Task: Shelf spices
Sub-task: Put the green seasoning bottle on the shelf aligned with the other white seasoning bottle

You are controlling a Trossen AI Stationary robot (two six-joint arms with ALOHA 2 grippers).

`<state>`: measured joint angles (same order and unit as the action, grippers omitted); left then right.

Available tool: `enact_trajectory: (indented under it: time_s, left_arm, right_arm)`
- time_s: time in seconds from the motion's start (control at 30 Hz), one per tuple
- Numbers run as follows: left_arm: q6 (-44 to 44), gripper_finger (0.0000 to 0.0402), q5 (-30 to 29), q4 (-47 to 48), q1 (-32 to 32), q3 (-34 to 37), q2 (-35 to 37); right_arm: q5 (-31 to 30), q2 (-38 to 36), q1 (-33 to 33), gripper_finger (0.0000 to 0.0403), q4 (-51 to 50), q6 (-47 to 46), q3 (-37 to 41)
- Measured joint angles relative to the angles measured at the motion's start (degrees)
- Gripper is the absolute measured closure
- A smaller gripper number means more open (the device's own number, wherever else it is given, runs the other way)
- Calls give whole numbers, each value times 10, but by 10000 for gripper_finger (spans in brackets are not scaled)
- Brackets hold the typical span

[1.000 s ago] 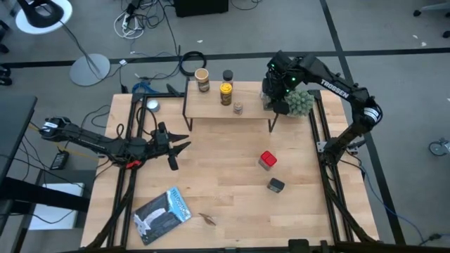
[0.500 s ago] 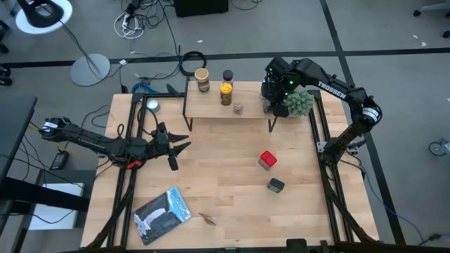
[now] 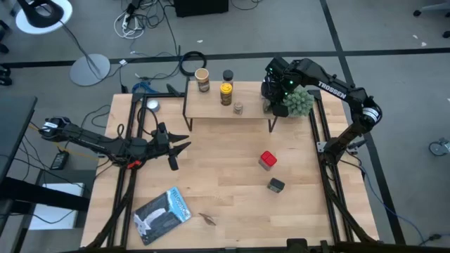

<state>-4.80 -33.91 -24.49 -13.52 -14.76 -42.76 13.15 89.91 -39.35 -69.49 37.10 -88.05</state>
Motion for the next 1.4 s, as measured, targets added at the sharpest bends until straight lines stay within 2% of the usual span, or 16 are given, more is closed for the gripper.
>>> enact_trajectory:
  time_s: [0.4, 0.57, 0.9, 1.4]
  left_arm:
    - [0, 271, 0, 0, 0, 0, 0]
    - [0, 271, 0, 0, 0, 0, 0]
    - [-2, 271, 0, 0, 0, 0, 0]
    - [-2, 271, 0, 0, 0, 0, 0]
  right_arm:
    - [0, 0, 0, 178, 0, -8, 0]
    - [-30, 0, 0, 178, 0, 1, 0]
    - [-30, 0, 0, 176, 0, 1, 0]
    - [-32, -1, 0, 135, 0, -10, 0]
